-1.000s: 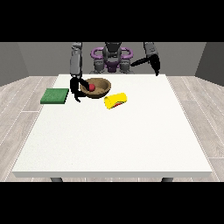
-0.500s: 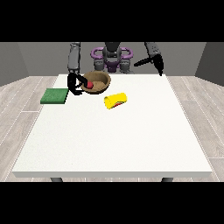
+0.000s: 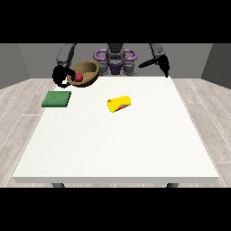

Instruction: Pick the cup and pour the ball into the bowl, then pick the bowl and place it on the pad

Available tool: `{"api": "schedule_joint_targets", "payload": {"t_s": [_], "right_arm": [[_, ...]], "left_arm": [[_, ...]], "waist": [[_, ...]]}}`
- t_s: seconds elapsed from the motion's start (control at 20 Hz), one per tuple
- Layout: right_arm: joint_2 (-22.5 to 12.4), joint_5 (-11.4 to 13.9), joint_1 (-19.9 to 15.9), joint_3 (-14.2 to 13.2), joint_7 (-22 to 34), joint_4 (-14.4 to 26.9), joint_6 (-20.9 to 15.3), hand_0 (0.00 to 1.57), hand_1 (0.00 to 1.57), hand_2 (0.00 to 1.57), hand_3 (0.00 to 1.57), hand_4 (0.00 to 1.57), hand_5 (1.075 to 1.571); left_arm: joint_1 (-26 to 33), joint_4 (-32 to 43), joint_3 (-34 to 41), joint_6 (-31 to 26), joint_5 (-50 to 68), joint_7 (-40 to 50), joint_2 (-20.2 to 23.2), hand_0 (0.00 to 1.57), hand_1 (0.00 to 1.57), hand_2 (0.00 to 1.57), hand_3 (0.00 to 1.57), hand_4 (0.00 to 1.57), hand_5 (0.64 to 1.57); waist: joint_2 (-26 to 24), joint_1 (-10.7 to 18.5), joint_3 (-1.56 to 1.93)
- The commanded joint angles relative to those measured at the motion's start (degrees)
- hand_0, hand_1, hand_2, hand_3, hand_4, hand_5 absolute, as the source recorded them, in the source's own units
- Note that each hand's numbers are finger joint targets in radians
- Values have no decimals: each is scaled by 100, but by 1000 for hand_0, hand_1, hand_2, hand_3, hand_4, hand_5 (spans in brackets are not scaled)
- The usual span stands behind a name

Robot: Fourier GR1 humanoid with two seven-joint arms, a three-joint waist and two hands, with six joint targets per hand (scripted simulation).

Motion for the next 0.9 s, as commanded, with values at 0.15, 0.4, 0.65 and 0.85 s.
{"api": "schedule_joint_targets", "payload": {"t_s": [0.15, 0.4, 0.65, 0.85], "right_arm": [[-797, -392, -97, -506, -104, 93, 609, 1571, 1571, 1571, 1571, 1062, 1560], [-876, -621, -253, -627, 42, -10, 791, 1571, 1571, 1571, 1571, 1078, 1559], [-1843, -995, -364, -1368, -864, 792, 1507, 1571, 1571, 1571, 1366, 1031, 1562], [-2155, -813, -211, -1398, -1657, 1214, 1862, 1571, 1571, 1571, 1192, 1008, 1567]], "left_arm": [[-116, -126, -88, 169, -39, -339, -74, 0, 0, 0, 0, 0, 1567], [-273, 299, 1, 512, -144, -816, -113, 0, 0, 0, 0, 0, 1566], [-696, -688, -337, 673, -376, -709, -202, 0, 0, 0, 0, 0, 1565], [-608, -1470, -772, 962, -631, -212, -627, 0, 0, 0, 0, 0, 1565]], "waist": [[585, 109, 4], [908, -132, 2], [2129, 324, 13], [2453, 417, 23]]}}
